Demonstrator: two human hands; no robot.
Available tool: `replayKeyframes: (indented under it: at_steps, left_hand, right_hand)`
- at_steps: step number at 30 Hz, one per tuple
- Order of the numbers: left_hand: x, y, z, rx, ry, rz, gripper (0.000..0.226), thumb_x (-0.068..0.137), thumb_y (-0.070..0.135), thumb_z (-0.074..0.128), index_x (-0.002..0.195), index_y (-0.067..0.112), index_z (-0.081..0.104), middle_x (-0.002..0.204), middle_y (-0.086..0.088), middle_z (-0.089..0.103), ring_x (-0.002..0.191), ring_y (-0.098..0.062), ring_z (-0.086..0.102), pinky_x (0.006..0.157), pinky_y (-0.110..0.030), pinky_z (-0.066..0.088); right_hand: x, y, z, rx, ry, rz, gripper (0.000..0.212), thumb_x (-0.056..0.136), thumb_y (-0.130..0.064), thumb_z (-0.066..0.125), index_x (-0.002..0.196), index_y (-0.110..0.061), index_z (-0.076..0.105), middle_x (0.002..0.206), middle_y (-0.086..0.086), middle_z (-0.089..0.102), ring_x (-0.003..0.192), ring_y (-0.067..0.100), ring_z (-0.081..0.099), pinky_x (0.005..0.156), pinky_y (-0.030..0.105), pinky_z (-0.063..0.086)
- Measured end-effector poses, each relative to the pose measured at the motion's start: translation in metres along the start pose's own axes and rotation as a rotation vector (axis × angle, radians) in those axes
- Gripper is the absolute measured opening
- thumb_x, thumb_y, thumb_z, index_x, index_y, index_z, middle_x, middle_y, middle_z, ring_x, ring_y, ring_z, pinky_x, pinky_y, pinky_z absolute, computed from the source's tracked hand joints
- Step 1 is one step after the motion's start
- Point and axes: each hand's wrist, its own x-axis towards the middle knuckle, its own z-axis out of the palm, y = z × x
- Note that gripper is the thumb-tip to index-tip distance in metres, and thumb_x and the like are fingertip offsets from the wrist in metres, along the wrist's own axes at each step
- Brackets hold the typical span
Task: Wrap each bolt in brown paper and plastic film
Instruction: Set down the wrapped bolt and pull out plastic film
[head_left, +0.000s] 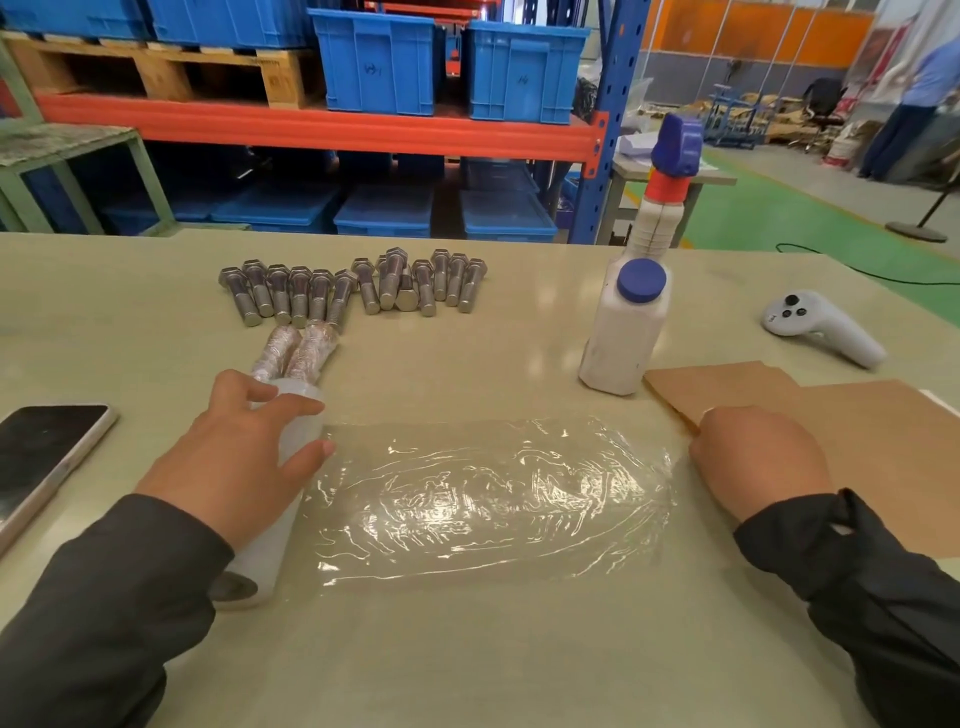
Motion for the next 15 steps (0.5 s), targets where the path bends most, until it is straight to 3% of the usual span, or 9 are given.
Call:
replayKeyframes:
  at_steps: [3, 6, 8, 13, 15]
  left_hand:
    - [0.001, -0.001, -0.001, 0.0, -0.019, -0.002, 0.045, 0.085, 0.045, 0.055, 0.128, 0.033, 0.051, 0.129, 0.0, 0.031, 0.103, -0.022, 0.052, 0.086, -0.032, 0.044]
    - [0.001, -0.002, 0.0, -0.017, -0.025, -0.007, 0.045, 0.085, 0.045, 0.055, 0.128, 0.034, 0.05, 0.13, 0.001, 0.03, 0.095, -0.017, 0.047, 0.082, -0.028, 0.041]
    - [0.001, -0.002, 0.0, -0.031, -0.019, -0.007, 0.044, 0.086, 0.044, 0.055, 0.128, 0.034, 0.05, 0.129, 0.001, 0.03, 0.089, -0.014, 0.043, 0.079, -0.026, 0.039]
    - [0.001, -0.002, 0.002, -0.054, 0.009, -0.009, 0.039, 0.087, 0.039, 0.054, 0.125, 0.032, 0.054, 0.126, 0.0, 0.032, 0.098, -0.022, 0.051, 0.083, -0.031, 0.041]
    - [0.0, -0.001, 0.002, -0.062, 0.023, -0.007, 0.037, 0.088, 0.035, 0.054, 0.124, 0.031, 0.055, 0.125, -0.001, 0.033, 0.099, -0.024, 0.052, 0.083, -0.032, 0.041]
  right_hand:
    - [-0.003, 0.001, -0.009, -0.036, 0.01, 0.026, 0.014, 0.092, -0.008, 0.044, 0.087, -0.012, 0.057, 0.062, -0.001, 0.037, 0.069, 0.021, 0.049, 0.063, 0.024, 0.039]
    - [-0.009, 0.007, -0.02, -0.001, 0.008, 0.061, 0.014, 0.091, -0.007, 0.046, 0.086, -0.011, 0.058, 0.066, 0.001, 0.046, 0.072, 0.022, 0.057, 0.064, 0.026, 0.044]
    - [-0.017, 0.009, -0.024, 0.026, 0.07, 0.056, 0.015, 0.088, -0.009, 0.048, 0.078, -0.013, 0.057, 0.066, 0.002, 0.052, 0.065, 0.022, 0.056, 0.057, 0.026, 0.042]
    - [-0.064, -0.01, -0.056, 0.181, 0.583, -0.166, 0.018, 0.068, -0.008, 0.068, 0.059, -0.017, 0.055, 0.048, 0.004, 0.05, 0.044, 0.029, 0.049, 0.042, 0.026, 0.034]
    - [-0.08, -0.034, -0.063, 0.265, 0.664, -0.343, 0.026, 0.057, -0.003, 0.077, 0.065, -0.019, 0.059, 0.052, 0.002, 0.054, 0.045, 0.028, 0.052, 0.039, 0.024, 0.036]
